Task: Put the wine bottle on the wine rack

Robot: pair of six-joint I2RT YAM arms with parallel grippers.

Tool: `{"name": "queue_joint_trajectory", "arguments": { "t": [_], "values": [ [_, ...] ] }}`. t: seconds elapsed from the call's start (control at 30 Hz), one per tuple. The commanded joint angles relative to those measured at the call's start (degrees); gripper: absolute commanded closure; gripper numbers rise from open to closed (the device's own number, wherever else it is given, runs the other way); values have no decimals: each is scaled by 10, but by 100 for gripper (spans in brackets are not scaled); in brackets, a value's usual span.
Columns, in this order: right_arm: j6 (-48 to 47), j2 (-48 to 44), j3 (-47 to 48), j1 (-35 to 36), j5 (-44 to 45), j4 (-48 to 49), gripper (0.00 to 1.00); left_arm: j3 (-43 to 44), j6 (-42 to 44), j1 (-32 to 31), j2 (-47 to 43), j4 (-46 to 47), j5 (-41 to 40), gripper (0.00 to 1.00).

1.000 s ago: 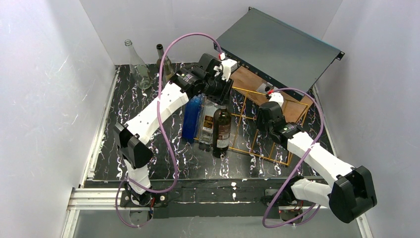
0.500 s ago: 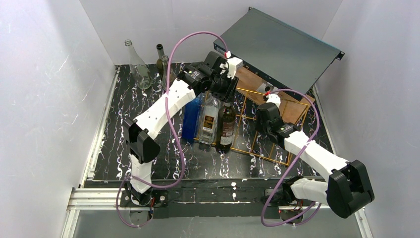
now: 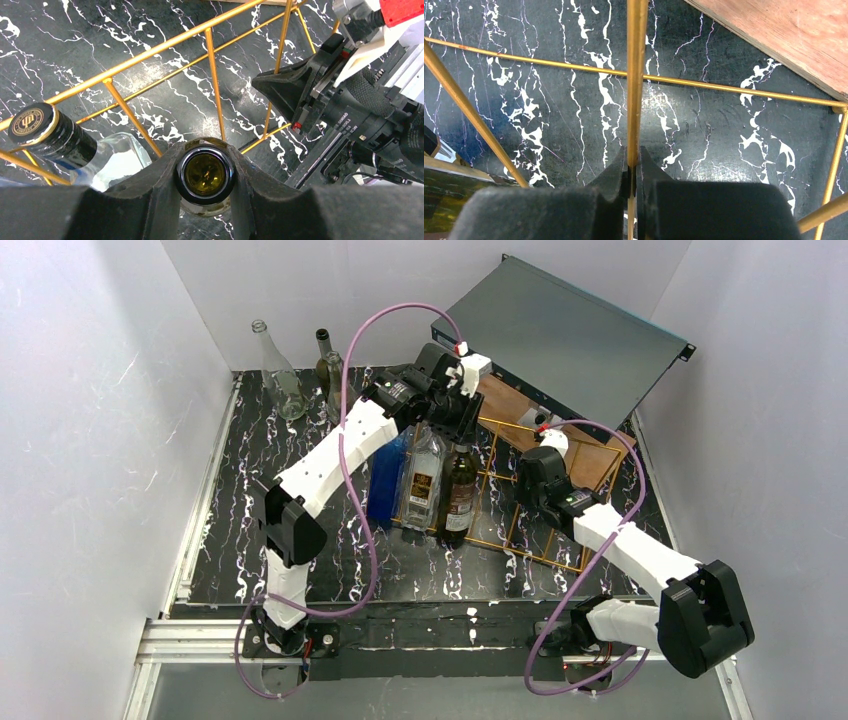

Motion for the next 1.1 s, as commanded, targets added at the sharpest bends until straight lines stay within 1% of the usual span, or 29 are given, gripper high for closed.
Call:
{"name": "queue_joint_trajectory", "arguments": {
  "t": [0.0,0.33,0.43,0.47,0.5,0.53,0.57,0.6,0.97,1.07],
  "values": [
    [-21,10,-12,1,-19,27,99,-7,0,-2,20,-16,2,100],
    [-21,-12,-26,1,-16,39,99,-10,-17,-2,55,5,-30,100],
    [-17,-13,-29,1,-23,41,99,-21,-26,-1,68,21,-37,96],
    [-15,-11,-30,1,-24,43,99,-33,-29,-1,69,30,-40,90],
    [-14,-10,-31,1,-26,43,99,-38,-31,-1,70,35,-40,89],
    [-14,-11,-31,1,-27,44,99,-43,-33,-2,73,41,-41,86],
    [-14,-13,-31,1,-26,43,99,-47,-35,-1,74,46,-39,81],
    [-14,-15,-30,2,-26,41,99,-51,-35,-1,76,52,-38,78],
    [-17,-13,-27,1,-25,41,99,-56,-47,-1,99,70,-34,71],
    [-17,-12,-27,1,-25,40,99,-57,-48,-1,102,72,-31,63]
  ]
}}
